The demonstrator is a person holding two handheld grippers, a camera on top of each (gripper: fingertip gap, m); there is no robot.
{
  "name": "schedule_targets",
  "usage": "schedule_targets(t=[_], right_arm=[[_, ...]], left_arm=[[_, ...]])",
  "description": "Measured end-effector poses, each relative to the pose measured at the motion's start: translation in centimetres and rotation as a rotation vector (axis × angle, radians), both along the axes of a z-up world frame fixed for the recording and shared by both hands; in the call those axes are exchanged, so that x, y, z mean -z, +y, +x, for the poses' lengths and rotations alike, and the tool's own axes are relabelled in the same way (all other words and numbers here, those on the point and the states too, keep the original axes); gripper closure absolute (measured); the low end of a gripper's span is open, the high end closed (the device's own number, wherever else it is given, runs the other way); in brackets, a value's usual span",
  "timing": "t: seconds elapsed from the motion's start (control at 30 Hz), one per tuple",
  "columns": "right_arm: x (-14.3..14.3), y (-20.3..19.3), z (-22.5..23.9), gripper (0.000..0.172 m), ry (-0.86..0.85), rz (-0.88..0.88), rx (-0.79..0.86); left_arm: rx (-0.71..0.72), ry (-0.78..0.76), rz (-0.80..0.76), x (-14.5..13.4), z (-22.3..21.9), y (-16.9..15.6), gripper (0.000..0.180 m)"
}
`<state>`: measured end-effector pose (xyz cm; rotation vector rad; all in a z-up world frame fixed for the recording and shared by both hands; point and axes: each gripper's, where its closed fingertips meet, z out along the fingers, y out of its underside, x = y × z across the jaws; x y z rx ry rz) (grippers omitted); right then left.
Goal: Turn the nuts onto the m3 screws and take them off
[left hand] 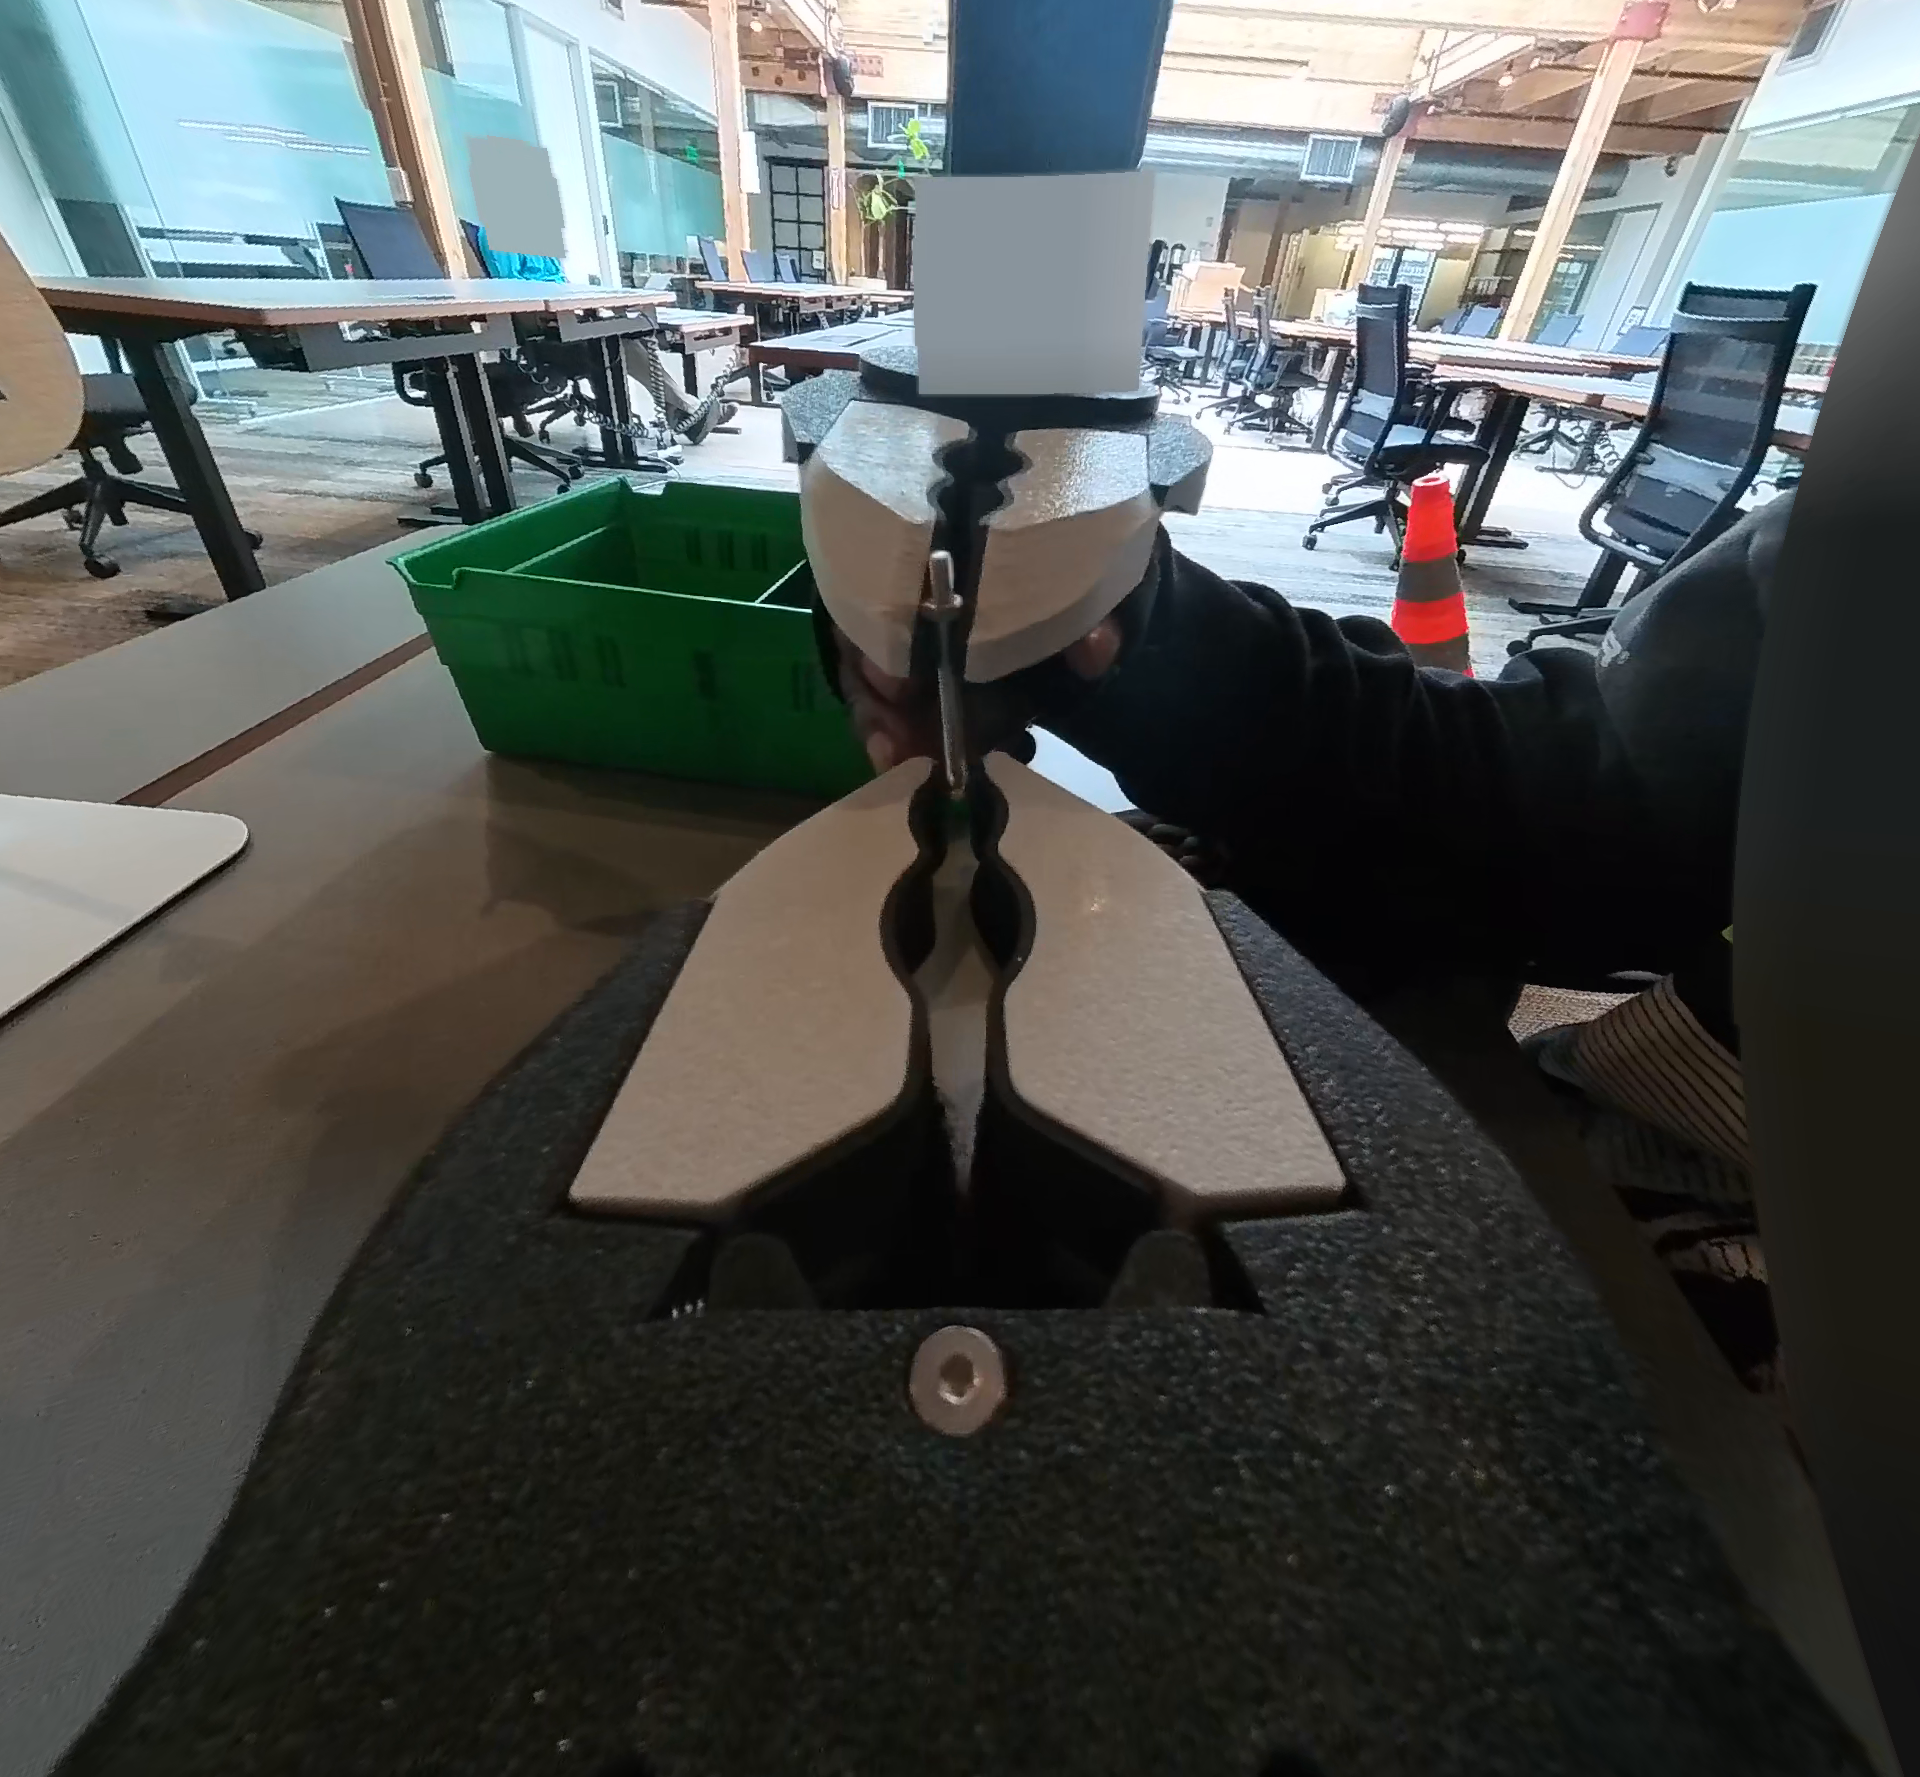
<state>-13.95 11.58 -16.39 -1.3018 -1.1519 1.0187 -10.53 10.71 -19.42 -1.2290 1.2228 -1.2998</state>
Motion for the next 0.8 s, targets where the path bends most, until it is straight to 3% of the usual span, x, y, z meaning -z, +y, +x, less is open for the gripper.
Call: schedule_targets(t=[0.2, 0.37, 0.43, 0.8], right_arm=[[-0.3, 0.0, -0.1, 0.169, 0.028, -0.008, 0.002], [-0.8, 0.2, 0.1, 0.138, 0.086, -0.047, -0.008], [-0.8, 0.6, 0.1, 0.133, 0.092, -0.056, 0.014], [-0.5, 1.4, -0.1, 0.139, 0.097, -0.064, 0.059]], left_arm=[[-0.025, -0.022, 0.017, -0.3, -0.1, 0.3, 0.179], [-0.051, -0.048, 0.027, -0.5, -0.5, 0.9, 0.179], [-0.05, -0.048, 0.022, -0.4, -0.4, 0.9, 0.179], [-0.036, -0.051, 0.03, -0.4, -0.2, 0.5, 0.179]])
